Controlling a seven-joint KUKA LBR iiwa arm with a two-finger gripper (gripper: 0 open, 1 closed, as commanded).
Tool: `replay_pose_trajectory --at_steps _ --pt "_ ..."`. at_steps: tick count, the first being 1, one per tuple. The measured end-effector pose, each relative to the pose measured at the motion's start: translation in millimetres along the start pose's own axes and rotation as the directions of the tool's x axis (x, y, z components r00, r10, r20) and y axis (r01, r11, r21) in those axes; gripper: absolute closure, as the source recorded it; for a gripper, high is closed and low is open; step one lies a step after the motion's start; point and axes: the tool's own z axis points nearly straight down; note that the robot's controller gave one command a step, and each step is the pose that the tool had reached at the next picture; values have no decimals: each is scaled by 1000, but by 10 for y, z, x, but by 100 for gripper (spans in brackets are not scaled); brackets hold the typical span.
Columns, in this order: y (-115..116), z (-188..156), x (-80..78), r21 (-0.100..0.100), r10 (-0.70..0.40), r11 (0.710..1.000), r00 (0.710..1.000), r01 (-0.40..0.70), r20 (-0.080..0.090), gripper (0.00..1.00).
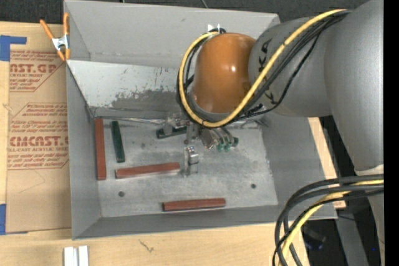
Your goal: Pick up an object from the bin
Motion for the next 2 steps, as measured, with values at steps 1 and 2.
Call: replay_pose_trajectory --at_steps 1,2 --pt "35 484 -82 0 88 996 996 -88 -7 100" --pt "35 484 -82 0 88 996 996 -88 -7 100"
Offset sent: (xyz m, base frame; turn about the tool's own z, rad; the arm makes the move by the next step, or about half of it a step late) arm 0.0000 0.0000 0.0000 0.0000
